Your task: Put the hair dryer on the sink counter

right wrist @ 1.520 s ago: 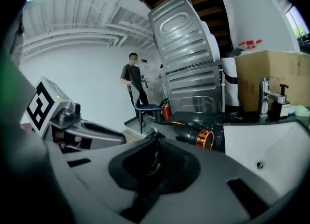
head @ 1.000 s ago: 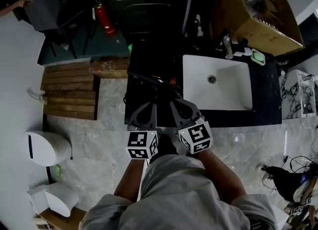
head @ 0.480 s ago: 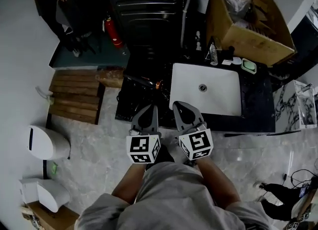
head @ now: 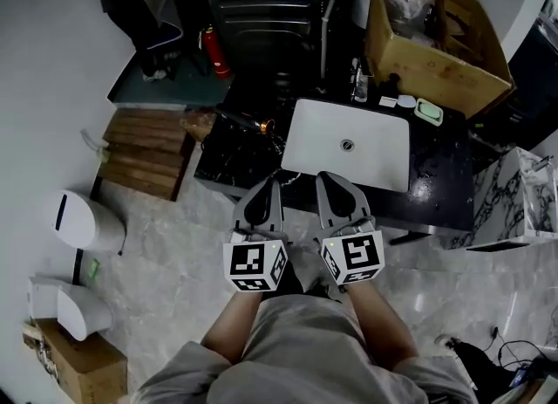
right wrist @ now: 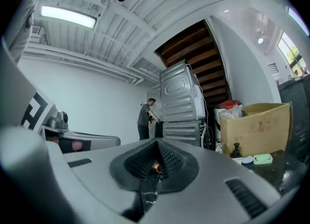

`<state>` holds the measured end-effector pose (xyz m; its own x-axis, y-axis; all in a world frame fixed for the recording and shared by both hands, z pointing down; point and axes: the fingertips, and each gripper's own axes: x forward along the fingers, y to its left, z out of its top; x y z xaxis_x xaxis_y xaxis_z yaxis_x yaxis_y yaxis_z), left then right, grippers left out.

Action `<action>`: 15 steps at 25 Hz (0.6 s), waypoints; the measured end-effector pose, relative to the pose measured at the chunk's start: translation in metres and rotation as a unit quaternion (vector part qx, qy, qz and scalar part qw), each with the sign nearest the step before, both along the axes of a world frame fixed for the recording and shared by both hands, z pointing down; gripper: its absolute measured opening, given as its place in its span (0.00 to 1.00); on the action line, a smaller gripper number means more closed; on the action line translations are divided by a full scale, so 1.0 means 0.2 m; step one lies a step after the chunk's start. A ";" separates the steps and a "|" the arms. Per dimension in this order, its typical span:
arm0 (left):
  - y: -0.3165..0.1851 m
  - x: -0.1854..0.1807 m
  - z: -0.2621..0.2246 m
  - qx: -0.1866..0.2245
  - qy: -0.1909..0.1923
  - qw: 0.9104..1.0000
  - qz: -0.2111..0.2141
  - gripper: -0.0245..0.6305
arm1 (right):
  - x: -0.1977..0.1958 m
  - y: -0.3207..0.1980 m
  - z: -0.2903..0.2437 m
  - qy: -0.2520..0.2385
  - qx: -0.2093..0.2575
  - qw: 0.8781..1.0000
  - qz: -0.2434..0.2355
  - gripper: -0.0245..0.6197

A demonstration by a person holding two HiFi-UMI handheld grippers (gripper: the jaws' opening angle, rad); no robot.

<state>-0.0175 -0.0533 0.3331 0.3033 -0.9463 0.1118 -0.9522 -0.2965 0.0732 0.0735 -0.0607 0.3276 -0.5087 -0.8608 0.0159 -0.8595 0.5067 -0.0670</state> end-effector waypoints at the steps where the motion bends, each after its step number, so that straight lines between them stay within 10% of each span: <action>1: 0.03 0.03 -0.03 0.005 -0.005 1.000 -0.002 0.06 | 0.03 0.02 -0.02 -0.005 0.000 1.000 0.000 0.05; 15: 0.18 0.25 -0.19 0.032 -0.011 0.999 0.009 0.06 | 0.26 0.18 -0.26 -0.028 0.050 0.998 0.022 0.05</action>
<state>0.0321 -0.0182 0.2961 0.3179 -0.9463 0.0581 -0.9480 -0.3165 0.0324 0.1250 -0.0245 0.2750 -0.4681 -0.8782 -0.0983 -0.8774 0.4751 -0.0661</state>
